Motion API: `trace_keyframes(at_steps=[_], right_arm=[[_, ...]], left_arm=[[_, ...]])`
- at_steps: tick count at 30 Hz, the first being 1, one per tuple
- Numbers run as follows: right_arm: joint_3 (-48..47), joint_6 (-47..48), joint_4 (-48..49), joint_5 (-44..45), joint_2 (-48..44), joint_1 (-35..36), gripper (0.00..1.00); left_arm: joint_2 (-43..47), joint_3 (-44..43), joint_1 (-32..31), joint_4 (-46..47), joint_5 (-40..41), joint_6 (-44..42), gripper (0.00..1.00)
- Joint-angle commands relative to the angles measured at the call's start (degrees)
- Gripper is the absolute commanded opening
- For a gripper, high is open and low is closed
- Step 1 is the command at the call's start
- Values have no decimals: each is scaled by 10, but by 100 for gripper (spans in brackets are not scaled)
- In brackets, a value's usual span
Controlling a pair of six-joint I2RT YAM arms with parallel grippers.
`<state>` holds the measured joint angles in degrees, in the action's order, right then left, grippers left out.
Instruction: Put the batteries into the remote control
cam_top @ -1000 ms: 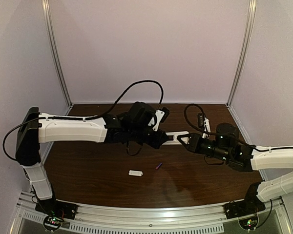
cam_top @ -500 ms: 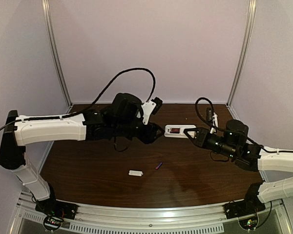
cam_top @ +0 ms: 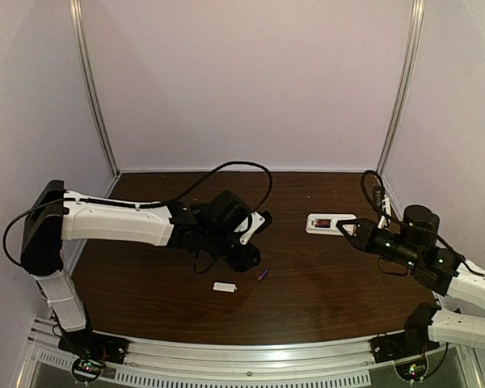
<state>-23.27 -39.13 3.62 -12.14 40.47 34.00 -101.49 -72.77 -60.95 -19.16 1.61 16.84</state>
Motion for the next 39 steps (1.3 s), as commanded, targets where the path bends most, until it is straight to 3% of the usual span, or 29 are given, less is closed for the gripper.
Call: trace_keyframes(at_steps=[1, 10, 16, 21, 25, 39], right_arm=[[10, 25, -31, -63, -43, -9, 0], [9, 63, -69, -125, -93, -10, 0], [2, 74, -101, -116, -107, -10, 0], [1, 67, -122, -94, -115, -9, 0], [4, 56, -132, -78, -119, -10, 0], [-12, 51, -181, -22, -133, -20, 0]], left_arm=[[-24, -22, 3, -25, -15, -5, 45], [-85, -62, 7, -30, -80, -2, 46], [-92, -70, 22, -36, -87, 5, 47], [-77, -81, 26, -74, -60, -100, 52], [-84, -109, 26, -119, 7, -162, 58], [-181, -197, 25, -116, -64, -79, 61]])
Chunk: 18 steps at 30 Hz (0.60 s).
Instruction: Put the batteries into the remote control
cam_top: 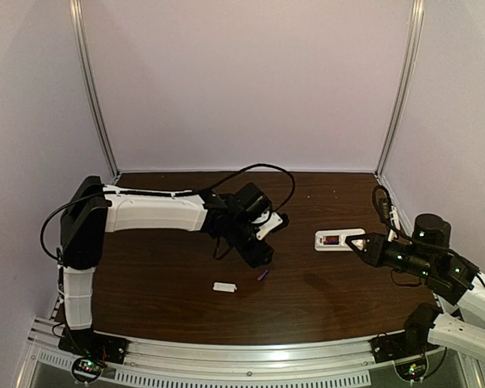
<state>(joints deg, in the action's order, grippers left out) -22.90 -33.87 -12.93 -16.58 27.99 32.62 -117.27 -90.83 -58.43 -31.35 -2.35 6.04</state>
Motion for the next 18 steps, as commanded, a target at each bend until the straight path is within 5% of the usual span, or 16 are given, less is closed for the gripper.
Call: trace_keyframes(at_steps=[1, 18], right_arm=[[-15, -2, -18, 22, -9, -7, 0], [-7, -4, -13, 15, -11, -11, 0]], left_arm=[[-26, -16, -2, 9, -28, 32, 60], [-110, -59, -16, -11, -16, 68, 42]])
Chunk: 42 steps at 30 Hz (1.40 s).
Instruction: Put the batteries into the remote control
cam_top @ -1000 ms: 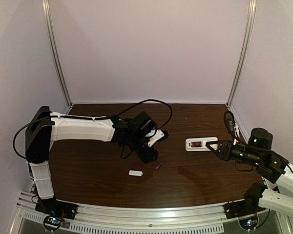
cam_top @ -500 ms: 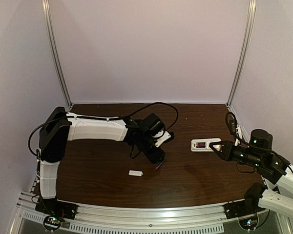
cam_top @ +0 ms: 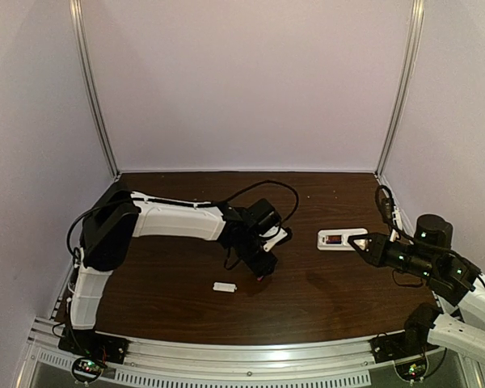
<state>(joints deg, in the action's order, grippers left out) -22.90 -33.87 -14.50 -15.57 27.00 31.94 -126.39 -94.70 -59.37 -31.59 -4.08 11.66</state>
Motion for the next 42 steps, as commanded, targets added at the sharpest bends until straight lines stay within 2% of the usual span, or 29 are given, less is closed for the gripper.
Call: trace_keyframes(at_steps=[1, 8, 13, 17, 20, 24, 26, 29, 30, 33, 35, 39, 42], right_arm=[[-6, -4, 4, 5, 0, -5, 0], [-7, -2, 8, 3, 4, -6, 0], [-11, 2, 16, 0, 13, -6, 0], [-9, 1, 31, -7, 22, -7, 0], [-13, 6, 32, -10, 25, -8, 0], [-17, 15, 22, -8, 27, -10, 0], [-21, 19, -2, 11, 27, -11, 0], [-20, 15, -24, 27, 2, -16, 0], [-19, 11, -26, 32, -3, -17, 0], [-26, 5, -40, 54, 7, -23, 0], [-29, 3, -39, 68, 16, -24, 0], [-34, -3, -26, 74, 26, -27, 0], [-41, -6, -23, 77, 36, -27, 0]], left_arm=[[-23, -23, -6, -10, 3, 13, 41], [-37, -28, -2, -40, 29, 46, 25], [1, 37, 20, -13, 28, 166, 0], [37, 90, 45, 16, 85, 270, 0], [60, 131, 60, 38, 98, 328, 0], [81, 150, 63, 56, 106, 329, 0], [118, 177, 55, 110, 89, 273, 9], [189, 213, 21, 171, 98, 170, 35], [202, 223, 19, 176, 96, 147, 41], [234, 256, 15, 216, 43, 85, 45], [255, 284, 2, 268, -25, 52, 47], [254, 296, -67, 346, -27, -21, 47], [217, 277, -113, 406, -53, -72, 46]])
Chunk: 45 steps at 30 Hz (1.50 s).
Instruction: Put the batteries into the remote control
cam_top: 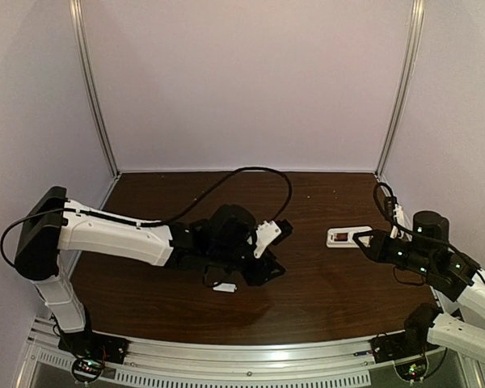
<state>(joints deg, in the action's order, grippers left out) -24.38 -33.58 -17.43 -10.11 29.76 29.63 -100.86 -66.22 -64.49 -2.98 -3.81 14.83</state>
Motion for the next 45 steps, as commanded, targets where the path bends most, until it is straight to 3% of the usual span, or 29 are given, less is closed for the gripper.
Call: trace_keyframes(at_steps=[1, 5, 12, 24, 37, 45], right_arm=[[-29, -9, 4, 27, 10, -3, 0], [-38, -10, -12, 56, 5, -6, 0], [-49, -13, -15, 61, 38, -11, 0], [-74, 13, -43, 52, 36, -24, 0], [-68, 11, -45, 40, 27, -27, 0], [-70, 11, -53, 41, 16, -28, 0]], left_arm=[[-56, -24, -75, 129, -65, -123, 45], [-127, -104, -131, 136, -87, -205, 43], [-234, -228, -186, 111, -109, -270, 38], [-393, -409, -218, 9, -97, -295, 31], [-445, -469, -241, -41, -99, -298, 31], [-482, -520, -242, -73, -49, -279, 30]])
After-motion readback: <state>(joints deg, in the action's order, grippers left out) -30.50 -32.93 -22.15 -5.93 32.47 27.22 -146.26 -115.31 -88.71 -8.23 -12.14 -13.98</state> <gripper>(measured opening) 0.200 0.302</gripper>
